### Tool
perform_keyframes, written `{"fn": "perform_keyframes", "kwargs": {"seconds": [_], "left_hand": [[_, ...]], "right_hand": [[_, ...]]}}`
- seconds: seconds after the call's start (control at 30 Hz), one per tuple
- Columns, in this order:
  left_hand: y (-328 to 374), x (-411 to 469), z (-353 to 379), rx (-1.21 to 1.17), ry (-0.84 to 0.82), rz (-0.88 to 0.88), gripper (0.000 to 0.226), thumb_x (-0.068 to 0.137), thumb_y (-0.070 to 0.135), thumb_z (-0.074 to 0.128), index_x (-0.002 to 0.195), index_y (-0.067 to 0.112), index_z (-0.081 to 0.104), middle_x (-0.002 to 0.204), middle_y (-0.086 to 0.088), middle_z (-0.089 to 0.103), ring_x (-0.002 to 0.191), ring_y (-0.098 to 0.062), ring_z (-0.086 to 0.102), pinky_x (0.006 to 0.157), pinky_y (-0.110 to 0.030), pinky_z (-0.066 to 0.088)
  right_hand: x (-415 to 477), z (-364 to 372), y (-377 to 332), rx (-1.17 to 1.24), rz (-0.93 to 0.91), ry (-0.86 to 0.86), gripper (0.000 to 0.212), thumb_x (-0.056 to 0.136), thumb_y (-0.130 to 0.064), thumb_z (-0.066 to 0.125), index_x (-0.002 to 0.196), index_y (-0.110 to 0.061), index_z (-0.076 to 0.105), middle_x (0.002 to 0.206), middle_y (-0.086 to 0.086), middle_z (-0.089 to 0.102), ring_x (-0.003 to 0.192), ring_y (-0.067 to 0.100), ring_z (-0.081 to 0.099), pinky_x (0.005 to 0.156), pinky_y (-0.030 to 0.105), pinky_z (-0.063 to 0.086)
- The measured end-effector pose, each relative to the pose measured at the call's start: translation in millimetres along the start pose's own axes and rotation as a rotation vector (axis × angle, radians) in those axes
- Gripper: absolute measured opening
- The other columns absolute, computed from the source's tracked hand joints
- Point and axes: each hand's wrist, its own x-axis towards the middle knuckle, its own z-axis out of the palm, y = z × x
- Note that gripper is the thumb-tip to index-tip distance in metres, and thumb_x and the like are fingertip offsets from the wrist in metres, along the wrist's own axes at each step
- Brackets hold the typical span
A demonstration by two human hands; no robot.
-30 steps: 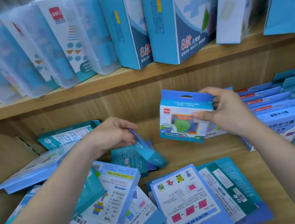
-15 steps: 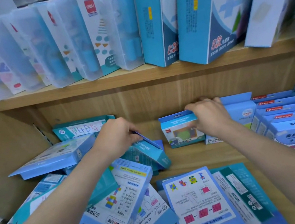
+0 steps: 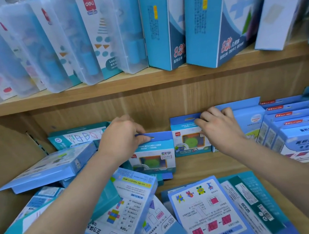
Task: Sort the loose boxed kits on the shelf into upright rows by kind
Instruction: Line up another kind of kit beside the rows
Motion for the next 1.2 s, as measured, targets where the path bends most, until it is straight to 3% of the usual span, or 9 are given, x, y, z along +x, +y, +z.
{"fn": "perform_keyframes", "kwargs": {"seconds": [0.23, 0.3, 0.4, 0.5, 0.57, 0.73, 0.93, 1.07, 1.2], "left_hand": [[-7, 4, 7, -0.172, -0.099, -0.066, 0.016, 0.091, 0.039, 0.057, 0.081, 0.031, 0.066, 0.076, 0.012, 0.067, 0.075, -0.009, 0.060, 0.067, -0.036, 0.051], [-6, 3, 9, -0.204, -0.071, -0.054, 0.015, 0.091, 0.040, 0.056, 0.078, 0.036, 0.063, 0.077, 0.013, 0.067, 0.075, -0.009, 0.060, 0.067, -0.036, 0.051], [-1, 3, 11, -0.223, -0.031, -0.021, 0.015, 0.092, 0.039, 0.056, 0.082, 0.033, 0.066, 0.076, 0.012, 0.067, 0.076, -0.009, 0.059, 0.067, -0.033, 0.050], [8, 7, 13, -0.257, -0.010, 0.029, 0.015, 0.092, 0.038, 0.057, 0.087, 0.030, 0.069, 0.076, 0.009, 0.068, 0.078, -0.012, 0.059, 0.070, -0.033, 0.049], [19, 11, 16, -0.265, -0.006, 0.076, 0.016, 0.091, 0.038, 0.057, 0.086, 0.030, 0.069, 0.076, 0.010, 0.068, 0.078, -0.012, 0.059, 0.071, -0.034, 0.048], [50, 16, 32, -0.225, -0.034, 0.155, 0.018, 0.090, 0.041, 0.058, 0.089, 0.028, 0.070, 0.066, 0.008, 0.058, 0.068, -0.014, 0.050, 0.062, -0.029, 0.036], [62, 24, 40, -0.299, -0.112, 0.189, 0.015, 0.088, 0.037, 0.063, 0.089, 0.024, 0.071, 0.077, 0.004, 0.067, 0.074, -0.015, 0.058, 0.069, -0.031, 0.045], [53, 31, 38, -0.263, -0.115, 0.125, 0.014, 0.088, 0.030, 0.064, 0.099, 0.023, 0.068, 0.081, 0.010, 0.062, 0.079, -0.011, 0.058, 0.074, -0.026, 0.045], [41, 36, 49, 0.079, -0.514, 0.131, 0.024, 0.094, 0.020, 0.048, 0.106, 0.024, 0.068, 0.105, 0.006, 0.066, 0.096, -0.016, 0.058, 0.078, -0.026, 0.046]], "right_hand": [[0, -4, 0, 0.040, 0.017, 0.011, 0.034, 0.047, -0.002, 0.081, 0.076, -0.015, 0.068, 0.067, -0.003, 0.059, 0.077, 0.024, 0.055, 0.065, 0.032, 0.010], [-4, -8, -1, 0.156, 0.049, 0.038, 0.031, 0.057, -0.001, 0.076, 0.085, -0.015, 0.070, 0.077, -0.001, 0.066, 0.083, 0.026, 0.056, 0.067, 0.033, 0.018], [-10, -28, -5, 0.642, 0.189, 0.027, 0.037, 0.081, -0.005, 0.061, 0.115, -0.019, 0.064, 0.109, -0.002, 0.065, 0.099, 0.022, 0.057, 0.075, 0.033, 0.041], [-14, -51, -10, 1.269, 0.368, -0.083, 0.043, 0.086, -0.005, 0.055, 0.119, -0.033, 0.055, 0.114, -0.010, 0.061, 0.096, 0.006, 0.060, 0.074, 0.023, 0.048], [-15, -61, -13, 1.461, 0.326, -0.232, 0.055, 0.085, -0.002, 0.059, 0.122, -0.040, 0.045, 0.114, -0.010, 0.058, 0.098, -0.002, 0.058, 0.079, 0.024, 0.051], [-15, -68, -11, 1.074, 0.166, -0.354, 0.056, 0.079, -0.018, 0.067, 0.122, -0.048, 0.047, 0.120, -0.010, 0.059, 0.095, 0.001, 0.057, 0.081, 0.027, 0.046], [-22, -67, 1, 0.737, 0.234, -0.232, 0.009, 0.086, -0.026, 0.064, 0.092, -0.032, 0.066, 0.086, -0.005, 0.067, 0.087, 0.021, 0.059, 0.075, 0.039, 0.049], [-31, -56, 8, 0.627, 0.323, -0.238, 0.010, 0.088, -0.024, 0.061, 0.096, -0.028, 0.066, 0.090, -0.001, 0.068, 0.091, 0.025, 0.059, 0.072, 0.035, 0.049], [-38, -47, 19, 0.626, 0.350, -0.201, 0.004, 0.089, -0.023, 0.060, 0.090, -0.027, 0.062, 0.089, -0.002, 0.068, 0.088, 0.025, 0.060, 0.066, 0.033, 0.045]]}}
